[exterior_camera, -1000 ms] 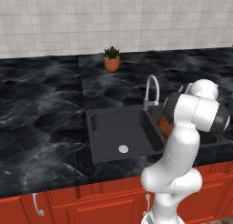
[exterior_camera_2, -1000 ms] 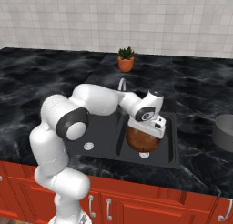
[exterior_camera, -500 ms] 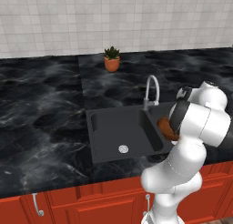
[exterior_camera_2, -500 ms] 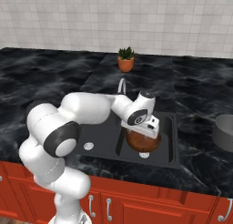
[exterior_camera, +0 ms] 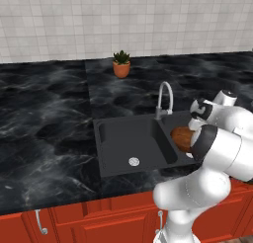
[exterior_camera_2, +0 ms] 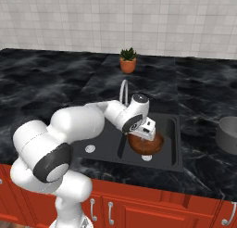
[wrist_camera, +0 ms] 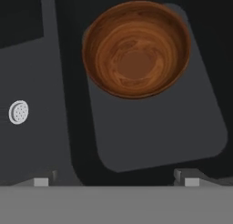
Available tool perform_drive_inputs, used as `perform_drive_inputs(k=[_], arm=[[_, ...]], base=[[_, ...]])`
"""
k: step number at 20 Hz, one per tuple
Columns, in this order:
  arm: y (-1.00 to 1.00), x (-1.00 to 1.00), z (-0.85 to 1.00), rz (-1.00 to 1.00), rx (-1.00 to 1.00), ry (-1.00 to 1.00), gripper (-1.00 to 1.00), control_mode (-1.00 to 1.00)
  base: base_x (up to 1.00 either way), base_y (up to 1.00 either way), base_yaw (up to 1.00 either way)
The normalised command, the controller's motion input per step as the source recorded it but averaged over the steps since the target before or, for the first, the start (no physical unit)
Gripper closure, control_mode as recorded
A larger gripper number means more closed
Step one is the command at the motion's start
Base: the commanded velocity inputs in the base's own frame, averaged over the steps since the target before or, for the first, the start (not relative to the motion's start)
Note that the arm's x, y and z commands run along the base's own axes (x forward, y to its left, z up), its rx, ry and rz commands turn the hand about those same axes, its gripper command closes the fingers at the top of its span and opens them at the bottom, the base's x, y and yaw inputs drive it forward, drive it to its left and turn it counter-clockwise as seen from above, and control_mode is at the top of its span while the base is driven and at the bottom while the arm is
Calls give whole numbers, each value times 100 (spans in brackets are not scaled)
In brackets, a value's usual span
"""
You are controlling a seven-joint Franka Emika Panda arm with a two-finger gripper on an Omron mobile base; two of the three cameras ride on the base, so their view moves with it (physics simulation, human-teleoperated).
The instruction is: Place the saucepan in the left basin and the bowl in the right basin of the sink.
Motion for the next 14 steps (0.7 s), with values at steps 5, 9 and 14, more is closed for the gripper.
perform_drive_inputs(k=[5, 9, 14], arm=[[19, -16, 13, 0, -10, 0, -100, -100], [12, -15, 11, 0, -9, 0, -100, -100], [10, -14, 9, 0, -5, 0, -100, -100]], base=[[0, 0, 0], [0, 0, 0], [0, 0, 0]])
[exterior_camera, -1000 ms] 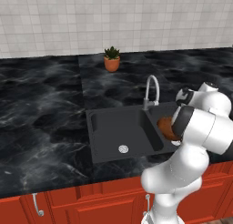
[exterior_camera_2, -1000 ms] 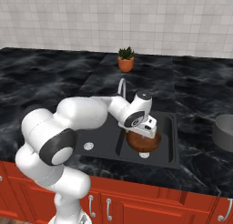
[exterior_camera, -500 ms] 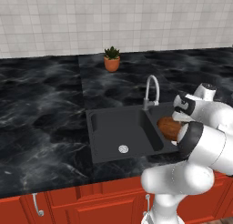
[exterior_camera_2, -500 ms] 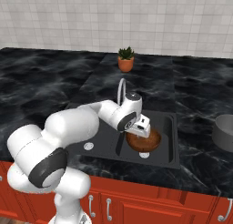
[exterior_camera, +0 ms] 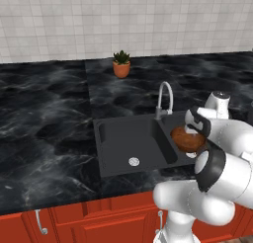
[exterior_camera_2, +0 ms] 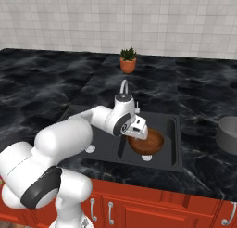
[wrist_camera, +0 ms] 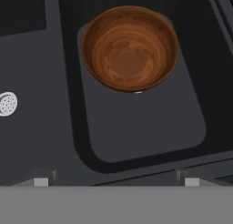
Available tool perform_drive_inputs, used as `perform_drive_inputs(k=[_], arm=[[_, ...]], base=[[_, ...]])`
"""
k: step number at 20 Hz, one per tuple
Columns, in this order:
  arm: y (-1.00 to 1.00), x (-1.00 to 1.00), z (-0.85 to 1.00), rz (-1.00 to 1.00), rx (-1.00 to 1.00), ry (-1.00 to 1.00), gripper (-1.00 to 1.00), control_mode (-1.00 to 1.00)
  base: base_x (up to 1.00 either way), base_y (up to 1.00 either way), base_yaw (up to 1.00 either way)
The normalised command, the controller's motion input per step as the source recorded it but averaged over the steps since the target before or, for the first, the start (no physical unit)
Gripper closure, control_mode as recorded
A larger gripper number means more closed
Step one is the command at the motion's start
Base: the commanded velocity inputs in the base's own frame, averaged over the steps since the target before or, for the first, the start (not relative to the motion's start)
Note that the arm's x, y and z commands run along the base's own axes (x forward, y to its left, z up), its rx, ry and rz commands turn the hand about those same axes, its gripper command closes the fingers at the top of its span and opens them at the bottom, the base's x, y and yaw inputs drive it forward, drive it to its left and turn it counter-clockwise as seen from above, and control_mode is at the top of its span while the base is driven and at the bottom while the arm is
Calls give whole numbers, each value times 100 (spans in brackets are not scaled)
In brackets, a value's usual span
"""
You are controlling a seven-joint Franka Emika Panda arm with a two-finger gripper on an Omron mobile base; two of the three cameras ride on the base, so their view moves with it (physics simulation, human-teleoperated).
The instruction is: Place the saucepan in the left basin and the bowl in the right basin of the sink.
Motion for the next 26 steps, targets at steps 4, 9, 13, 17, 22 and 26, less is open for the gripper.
perform_drive_inputs(k=[4, 9, 13, 17, 22, 26], arm=[[7, -13, 8, 0, 0, 0, -100, -100], [9, -10, 8, 0, 0, 0, -100, -100], [5, -4, 4, 0, 1, 4, -100, -100], [0, -2, 0, 0, 1, -5, -100, -100], [0, 0, 0, 0, 0, 0, -100, -100], [0, 0, 0, 0, 0, 0, -100, -100]], base=[[0, 0, 0], [0, 0, 0], [0, 0, 0], [0, 0, 0], [0, 0, 0], [0, 0, 0]])
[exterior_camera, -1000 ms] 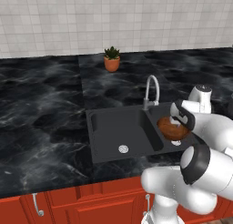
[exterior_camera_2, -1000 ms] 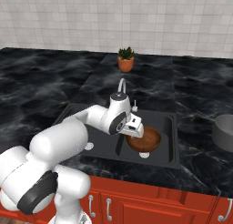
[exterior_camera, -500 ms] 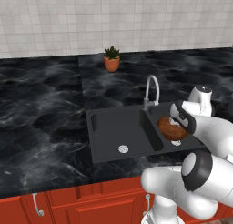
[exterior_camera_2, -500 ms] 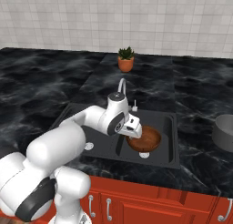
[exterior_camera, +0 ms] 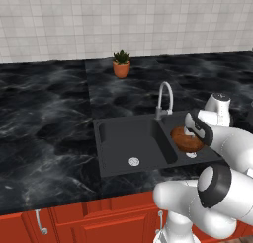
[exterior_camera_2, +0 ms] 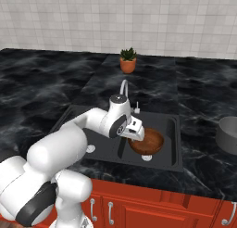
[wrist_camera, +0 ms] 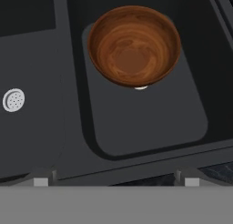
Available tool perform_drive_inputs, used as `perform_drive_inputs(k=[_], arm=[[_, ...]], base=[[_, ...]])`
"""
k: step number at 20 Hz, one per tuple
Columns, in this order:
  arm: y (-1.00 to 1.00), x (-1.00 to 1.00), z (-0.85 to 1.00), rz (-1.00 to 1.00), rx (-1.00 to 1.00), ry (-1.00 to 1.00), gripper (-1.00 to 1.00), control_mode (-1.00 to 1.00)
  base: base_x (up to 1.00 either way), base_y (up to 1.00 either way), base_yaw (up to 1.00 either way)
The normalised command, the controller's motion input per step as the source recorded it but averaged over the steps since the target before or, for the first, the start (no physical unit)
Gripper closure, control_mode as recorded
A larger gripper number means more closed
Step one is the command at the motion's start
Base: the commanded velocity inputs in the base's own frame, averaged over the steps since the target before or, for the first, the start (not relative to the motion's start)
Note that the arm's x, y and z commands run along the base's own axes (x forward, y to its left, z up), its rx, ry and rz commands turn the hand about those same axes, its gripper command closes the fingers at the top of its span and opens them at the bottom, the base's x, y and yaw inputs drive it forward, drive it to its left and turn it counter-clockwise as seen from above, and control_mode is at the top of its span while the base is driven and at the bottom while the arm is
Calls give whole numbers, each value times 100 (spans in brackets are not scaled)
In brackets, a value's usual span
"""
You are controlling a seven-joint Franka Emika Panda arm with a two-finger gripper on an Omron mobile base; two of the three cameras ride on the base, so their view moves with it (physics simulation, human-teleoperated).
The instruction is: Place the saucepan in the left basin and the bowl in the right basin of the sink.
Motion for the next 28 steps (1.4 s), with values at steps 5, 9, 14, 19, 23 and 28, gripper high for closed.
perform_drive_inputs(k=[5, 9, 14, 19, 23, 28], arm=[[0, 0, 0, 0, 0, 0, -100, -100], [0, 0, 0, 0, 0, 0, -100, -100], [0, 0, 0, 0, 0, 0, -100, -100], [0, 0, 0, 0, 0, 0, -100, 100], [0, 0, 0, 0, 0, 0, -100, 100], [0, 0, 0, 0, 0, 0, -100, 100]], base=[[0, 0, 0], [0, 0, 0], [0, 0, 0], [0, 0, 0], [0, 0, 0], [0, 0, 0]])
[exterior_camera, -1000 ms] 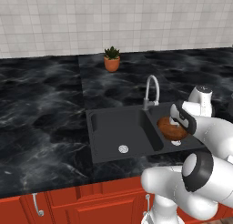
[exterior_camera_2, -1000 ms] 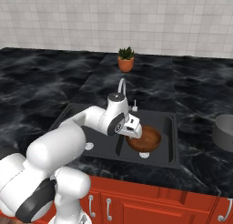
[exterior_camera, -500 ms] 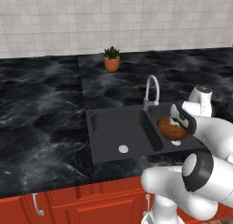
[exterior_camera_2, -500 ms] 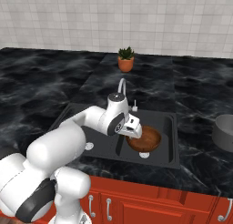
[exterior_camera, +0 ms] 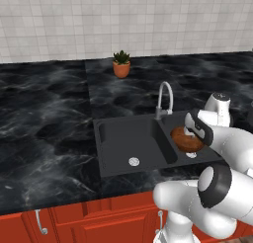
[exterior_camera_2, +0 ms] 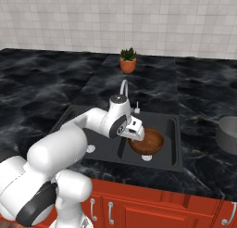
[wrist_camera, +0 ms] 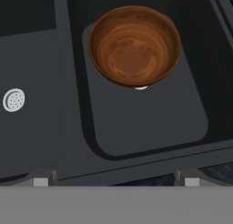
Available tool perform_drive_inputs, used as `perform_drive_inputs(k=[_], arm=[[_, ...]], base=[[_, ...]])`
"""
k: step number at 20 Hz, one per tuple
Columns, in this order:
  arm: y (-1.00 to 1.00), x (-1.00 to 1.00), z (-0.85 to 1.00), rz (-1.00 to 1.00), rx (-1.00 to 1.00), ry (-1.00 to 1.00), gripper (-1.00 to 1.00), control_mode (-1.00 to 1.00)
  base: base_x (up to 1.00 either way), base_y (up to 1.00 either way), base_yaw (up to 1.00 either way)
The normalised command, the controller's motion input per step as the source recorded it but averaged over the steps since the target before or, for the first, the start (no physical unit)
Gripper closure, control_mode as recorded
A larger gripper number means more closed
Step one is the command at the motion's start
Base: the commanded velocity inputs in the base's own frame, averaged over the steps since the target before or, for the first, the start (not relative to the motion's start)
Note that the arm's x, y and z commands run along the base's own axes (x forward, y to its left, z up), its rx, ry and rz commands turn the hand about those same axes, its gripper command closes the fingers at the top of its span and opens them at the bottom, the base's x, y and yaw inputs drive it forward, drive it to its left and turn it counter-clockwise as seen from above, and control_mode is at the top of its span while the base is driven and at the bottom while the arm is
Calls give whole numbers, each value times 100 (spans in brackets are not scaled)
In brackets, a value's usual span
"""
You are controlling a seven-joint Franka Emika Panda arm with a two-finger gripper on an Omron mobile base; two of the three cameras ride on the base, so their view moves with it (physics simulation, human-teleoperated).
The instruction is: Place the saucepan in the left basin and the bowl in the right basin of the sink.
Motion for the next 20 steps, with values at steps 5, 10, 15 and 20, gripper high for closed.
perform_drive_inputs(k=[5, 10, 15, 20], arm=[[0, 0, 0, 0, 0, 0, -100, 100], [0, 0, 0, 0, 0, 0, -100, 100], [0, 0, 0, 0, 0, 0, -100, 100], [0, 0, 0, 0, 0, 0, -100, 100]], base=[[-7, -6, 0], [-40, -21, 0], [-27, -20, 0], [-2, -32, 0]])
